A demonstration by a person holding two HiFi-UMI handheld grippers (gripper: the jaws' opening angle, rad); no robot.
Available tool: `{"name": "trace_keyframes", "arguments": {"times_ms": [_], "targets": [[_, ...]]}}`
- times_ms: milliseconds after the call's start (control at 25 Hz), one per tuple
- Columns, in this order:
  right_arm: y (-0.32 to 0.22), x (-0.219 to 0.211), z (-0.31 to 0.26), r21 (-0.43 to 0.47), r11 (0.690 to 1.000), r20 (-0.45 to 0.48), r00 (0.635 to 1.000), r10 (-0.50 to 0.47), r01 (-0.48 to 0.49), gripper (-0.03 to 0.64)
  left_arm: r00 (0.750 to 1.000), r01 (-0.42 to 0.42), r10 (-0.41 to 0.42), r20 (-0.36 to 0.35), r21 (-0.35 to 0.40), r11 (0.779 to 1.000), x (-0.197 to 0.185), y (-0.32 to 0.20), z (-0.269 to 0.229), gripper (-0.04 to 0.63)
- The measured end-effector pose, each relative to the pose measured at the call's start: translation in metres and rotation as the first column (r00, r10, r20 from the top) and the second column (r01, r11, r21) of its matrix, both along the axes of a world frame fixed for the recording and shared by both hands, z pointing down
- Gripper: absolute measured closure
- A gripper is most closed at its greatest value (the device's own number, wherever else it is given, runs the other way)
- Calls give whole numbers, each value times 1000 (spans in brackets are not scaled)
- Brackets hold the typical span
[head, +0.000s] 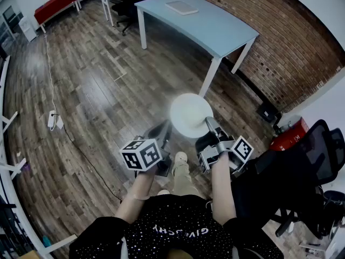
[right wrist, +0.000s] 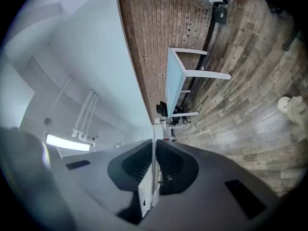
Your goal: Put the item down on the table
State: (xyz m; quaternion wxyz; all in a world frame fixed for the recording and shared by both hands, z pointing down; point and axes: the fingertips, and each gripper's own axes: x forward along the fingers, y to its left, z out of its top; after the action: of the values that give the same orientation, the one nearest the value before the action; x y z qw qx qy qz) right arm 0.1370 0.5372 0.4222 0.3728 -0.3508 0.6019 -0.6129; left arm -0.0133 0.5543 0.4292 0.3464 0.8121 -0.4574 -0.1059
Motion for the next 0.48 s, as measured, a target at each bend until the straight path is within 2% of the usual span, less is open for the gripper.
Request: {"name": "trace_keyframes", "arguments": {"times_ms": [480], "targets": [[-151, 36, 2, -31, 999, 36, 999, -8, 9, 588, 1000, 26, -27, -7, -32, 999, 33, -155, 2, 584]]}}
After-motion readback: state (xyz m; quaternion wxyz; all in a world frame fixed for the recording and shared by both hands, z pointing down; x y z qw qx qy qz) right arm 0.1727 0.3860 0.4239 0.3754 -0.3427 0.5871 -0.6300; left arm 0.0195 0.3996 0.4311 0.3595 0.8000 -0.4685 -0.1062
